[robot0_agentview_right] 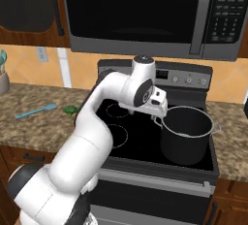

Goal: Put the broccoli and broccoli in the pot. Retrieve the spatula and lightly stir the vegetables in the pot.

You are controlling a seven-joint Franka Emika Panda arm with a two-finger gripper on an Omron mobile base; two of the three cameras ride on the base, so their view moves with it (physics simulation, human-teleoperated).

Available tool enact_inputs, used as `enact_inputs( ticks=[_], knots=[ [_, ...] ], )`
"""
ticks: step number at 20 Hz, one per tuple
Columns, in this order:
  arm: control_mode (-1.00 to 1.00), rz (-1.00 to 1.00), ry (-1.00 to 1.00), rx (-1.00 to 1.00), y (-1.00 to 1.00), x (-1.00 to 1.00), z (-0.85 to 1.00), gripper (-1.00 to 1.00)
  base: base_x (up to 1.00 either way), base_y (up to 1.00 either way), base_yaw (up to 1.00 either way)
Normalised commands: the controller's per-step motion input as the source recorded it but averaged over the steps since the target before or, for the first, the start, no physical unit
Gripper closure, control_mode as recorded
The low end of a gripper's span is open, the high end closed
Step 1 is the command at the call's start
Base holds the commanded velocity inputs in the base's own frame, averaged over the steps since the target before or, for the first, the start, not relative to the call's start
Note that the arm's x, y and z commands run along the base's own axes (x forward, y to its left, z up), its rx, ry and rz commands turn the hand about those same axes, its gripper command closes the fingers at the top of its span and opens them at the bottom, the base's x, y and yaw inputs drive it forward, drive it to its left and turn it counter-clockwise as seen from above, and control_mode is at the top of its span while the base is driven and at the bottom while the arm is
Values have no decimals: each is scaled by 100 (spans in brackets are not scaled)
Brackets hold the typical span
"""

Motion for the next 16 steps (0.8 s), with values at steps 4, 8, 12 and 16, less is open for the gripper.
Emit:
enact_inputs(
  ticks=[4,8,12,16],
  knots=[
    [-100,3,0,-18,100,-29,0,-100,0,0,0],
    [-100,12,0,-13,100,-2,0,-100,0,0,0],
    [-100,21,0,-11,100,2,-2,-100,0,0,0],
    [-100,24,2,-9,100,18,-8,-100,0,0,0]
  ],
)
